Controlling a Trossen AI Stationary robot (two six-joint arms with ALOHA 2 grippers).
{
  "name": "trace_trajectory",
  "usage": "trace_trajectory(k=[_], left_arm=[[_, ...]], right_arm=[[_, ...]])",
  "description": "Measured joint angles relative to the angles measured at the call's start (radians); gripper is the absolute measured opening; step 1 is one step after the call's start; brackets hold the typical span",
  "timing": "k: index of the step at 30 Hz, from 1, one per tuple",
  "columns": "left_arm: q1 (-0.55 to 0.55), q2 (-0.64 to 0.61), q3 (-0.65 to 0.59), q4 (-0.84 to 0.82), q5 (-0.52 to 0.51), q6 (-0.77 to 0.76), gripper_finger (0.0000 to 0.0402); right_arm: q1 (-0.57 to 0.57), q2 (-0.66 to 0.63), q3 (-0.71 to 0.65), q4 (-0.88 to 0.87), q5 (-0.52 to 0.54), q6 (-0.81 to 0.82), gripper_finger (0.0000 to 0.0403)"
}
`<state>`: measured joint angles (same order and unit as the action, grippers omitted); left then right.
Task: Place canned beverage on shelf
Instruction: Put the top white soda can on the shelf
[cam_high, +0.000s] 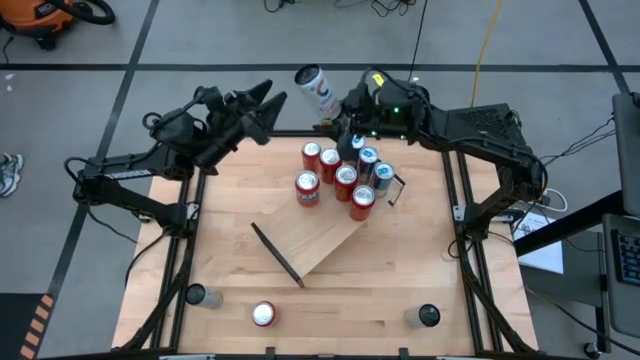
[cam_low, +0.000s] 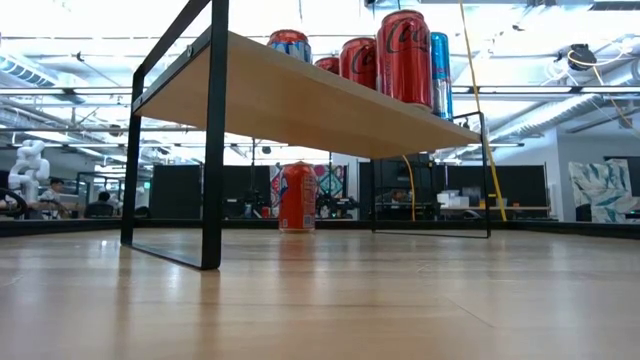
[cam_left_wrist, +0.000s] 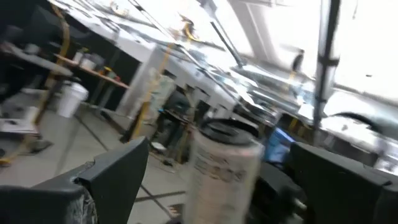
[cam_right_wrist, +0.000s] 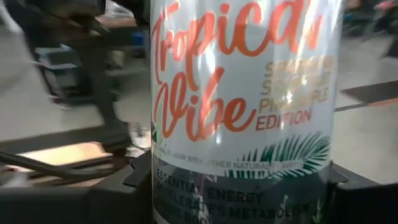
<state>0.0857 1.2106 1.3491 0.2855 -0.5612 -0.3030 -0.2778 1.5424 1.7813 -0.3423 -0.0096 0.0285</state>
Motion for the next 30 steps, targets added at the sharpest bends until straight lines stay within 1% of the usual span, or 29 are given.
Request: trace_trajectory(k=[3, 5, 12, 17, 21, 26, 30], left_arm=[[0.001, 0.000, 0.000, -0.002, -0.015, 0.030, 0.0393], [-0.001, 0.000, 0.000, -0.002, -0.009, 0.032, 0.0393], [0.000, 0.031, 0.001, 0.011, 0.086, 0.052, 0.0393], [0.002, 0.066, 0.000, 0.040, 0.085, 0.086, 0.0393], [0.025, 0.084, 0.000, 0.085, 0.086, 0.101, 0.0393], [0.071, 0.099, 0.000, 0.136, 0.192, 0.101, 0.0393], [0.105, 0.104, 0.000, 0.134, 0.268, 0.100, 0.0393]], right_arm=[[0.026, 0.000, 0.000, -0.001, 0.108, -0.049, 0.0231], [0.036, 0.000, 0.000, 0.002, 0.152, -0.074, 0.0231], [0.066, 0.005, 0.000, 0.005, 0.281, -0.098, 0.0230], [0.085, 0.015, 0.000, 0.011, 0.302, -0.110, 0.0231], [0.108, 0.017, 0.000, 0.016, 0.372, -0.113, 0.0231], [0.120, 0.028, 0.000, 0.020, 0.376, -0.116, 0.0231], [0.126, 0.035, 0.000, 0.038, 0.376, -0.116, 0.0232]])
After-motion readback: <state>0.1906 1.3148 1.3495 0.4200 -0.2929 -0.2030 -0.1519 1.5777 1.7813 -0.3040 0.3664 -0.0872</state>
